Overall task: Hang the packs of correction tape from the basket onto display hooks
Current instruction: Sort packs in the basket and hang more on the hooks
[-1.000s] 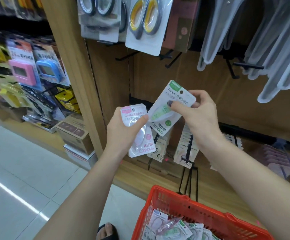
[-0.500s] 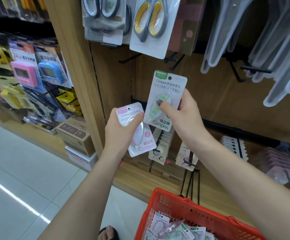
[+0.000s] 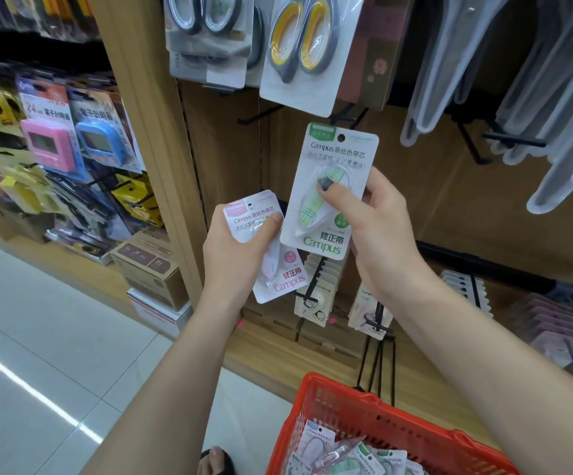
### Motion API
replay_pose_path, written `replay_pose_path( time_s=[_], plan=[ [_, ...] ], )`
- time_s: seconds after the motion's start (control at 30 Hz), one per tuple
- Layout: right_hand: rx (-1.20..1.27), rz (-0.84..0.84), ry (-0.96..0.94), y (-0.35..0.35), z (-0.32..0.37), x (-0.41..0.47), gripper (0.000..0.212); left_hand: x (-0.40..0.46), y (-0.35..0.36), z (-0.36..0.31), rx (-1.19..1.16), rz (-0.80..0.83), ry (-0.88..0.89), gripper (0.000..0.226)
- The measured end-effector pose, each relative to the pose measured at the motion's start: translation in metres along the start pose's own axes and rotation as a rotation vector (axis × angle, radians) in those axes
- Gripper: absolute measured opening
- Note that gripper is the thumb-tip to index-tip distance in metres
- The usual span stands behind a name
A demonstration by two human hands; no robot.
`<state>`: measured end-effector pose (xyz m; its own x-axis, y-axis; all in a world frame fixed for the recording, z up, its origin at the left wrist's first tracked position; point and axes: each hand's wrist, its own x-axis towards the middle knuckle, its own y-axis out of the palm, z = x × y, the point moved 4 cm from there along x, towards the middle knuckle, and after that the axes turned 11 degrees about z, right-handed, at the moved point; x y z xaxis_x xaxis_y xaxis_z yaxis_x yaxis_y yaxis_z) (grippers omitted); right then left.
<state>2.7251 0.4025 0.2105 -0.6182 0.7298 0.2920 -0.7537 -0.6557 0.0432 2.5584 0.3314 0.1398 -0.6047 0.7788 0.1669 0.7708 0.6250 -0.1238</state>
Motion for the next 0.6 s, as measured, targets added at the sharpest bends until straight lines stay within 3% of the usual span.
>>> replay_pose_path(
  time_s=[0.3,0.6],
  plan=[
    [-0.091,-0.196,0.035,0.0,-0.004,0.0,0.015,0.0,-0.002,-0.002,-0.002,-0.01,0.012,0.035],
    [0.052,-0.319,0.284,-0.034,-0.036,0.072,0.021,0.007,0.001,0.005,-0.04,-0.001,-0.021,0.043]
  ],
)
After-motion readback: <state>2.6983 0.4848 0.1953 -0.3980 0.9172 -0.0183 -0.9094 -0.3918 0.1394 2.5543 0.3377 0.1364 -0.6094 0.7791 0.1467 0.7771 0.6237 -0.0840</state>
